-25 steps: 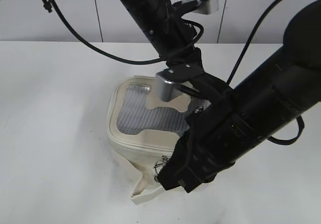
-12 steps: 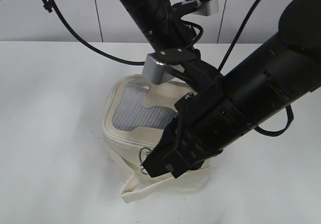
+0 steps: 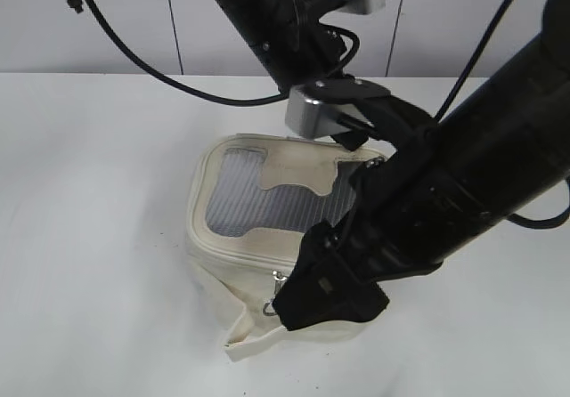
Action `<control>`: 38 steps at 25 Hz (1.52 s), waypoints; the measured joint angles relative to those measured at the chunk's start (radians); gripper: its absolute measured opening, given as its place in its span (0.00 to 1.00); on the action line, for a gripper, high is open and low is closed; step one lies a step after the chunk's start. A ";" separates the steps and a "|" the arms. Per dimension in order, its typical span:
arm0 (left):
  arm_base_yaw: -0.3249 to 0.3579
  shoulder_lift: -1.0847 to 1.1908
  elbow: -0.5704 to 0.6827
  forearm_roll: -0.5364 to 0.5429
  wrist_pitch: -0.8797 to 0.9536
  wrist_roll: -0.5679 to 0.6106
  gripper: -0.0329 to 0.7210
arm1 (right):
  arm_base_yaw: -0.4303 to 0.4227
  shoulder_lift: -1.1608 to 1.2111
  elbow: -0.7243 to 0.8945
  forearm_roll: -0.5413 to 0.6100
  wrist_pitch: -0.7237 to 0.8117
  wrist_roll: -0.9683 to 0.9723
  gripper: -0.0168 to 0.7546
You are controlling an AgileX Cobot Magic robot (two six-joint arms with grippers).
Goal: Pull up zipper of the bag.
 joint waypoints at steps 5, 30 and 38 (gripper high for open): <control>0.001 -0.059 -0.001 0.048 -0.012 -0.016 0.37 | -0.001 -0.094 0.000 -0.183 0.001 0.172 0.82; 0.330 -0.547 0.292 0.595 -0.015 -0.634 0.41 | -0.550 -0.143 -0.001 -0.605 0.088 0.500 0.78; 0.442 -0.902 0.681 0.629 -0.013 -0.685 0.41 | -0.580 -0.247 -0.001 -0.736 0.159 0.601 0.78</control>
